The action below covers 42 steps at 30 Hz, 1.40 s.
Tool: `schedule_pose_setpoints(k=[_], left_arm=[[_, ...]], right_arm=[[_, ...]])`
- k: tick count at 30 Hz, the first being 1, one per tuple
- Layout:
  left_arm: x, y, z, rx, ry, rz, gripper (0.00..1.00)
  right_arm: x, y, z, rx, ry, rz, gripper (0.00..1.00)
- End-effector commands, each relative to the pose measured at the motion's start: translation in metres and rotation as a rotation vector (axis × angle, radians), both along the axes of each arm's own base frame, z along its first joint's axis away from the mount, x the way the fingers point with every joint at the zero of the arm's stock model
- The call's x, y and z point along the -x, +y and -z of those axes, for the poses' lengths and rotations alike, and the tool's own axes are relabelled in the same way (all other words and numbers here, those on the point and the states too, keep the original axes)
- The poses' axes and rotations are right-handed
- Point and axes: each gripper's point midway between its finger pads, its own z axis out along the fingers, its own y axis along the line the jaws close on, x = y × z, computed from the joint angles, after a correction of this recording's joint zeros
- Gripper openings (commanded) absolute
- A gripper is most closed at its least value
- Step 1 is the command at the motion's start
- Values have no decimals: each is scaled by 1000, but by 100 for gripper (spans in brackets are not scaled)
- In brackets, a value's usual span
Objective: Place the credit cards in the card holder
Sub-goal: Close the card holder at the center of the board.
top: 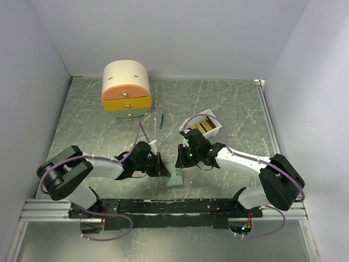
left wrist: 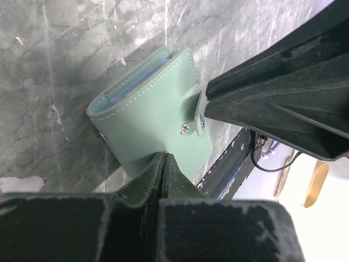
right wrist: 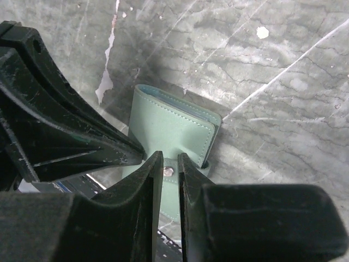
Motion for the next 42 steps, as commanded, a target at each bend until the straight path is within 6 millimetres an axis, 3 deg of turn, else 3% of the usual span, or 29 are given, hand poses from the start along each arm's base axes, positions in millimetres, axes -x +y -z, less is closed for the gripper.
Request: schedule_pose_setpoints(k=[1,17,25,42], left_arm=[[3,2,12,-35,6,13,7],[0,7,18,-89,9,-1,7],[1,7,18,-90,11,-1,7],[1,5,17,-91,6,4,7]], right_arm=[[0,3,5,8,14,-30,18],[11,1,11,23,53,-65,16],[0,-6,-12,-8,-19,41,18],[20,-3,8,-26,55,21,16]])
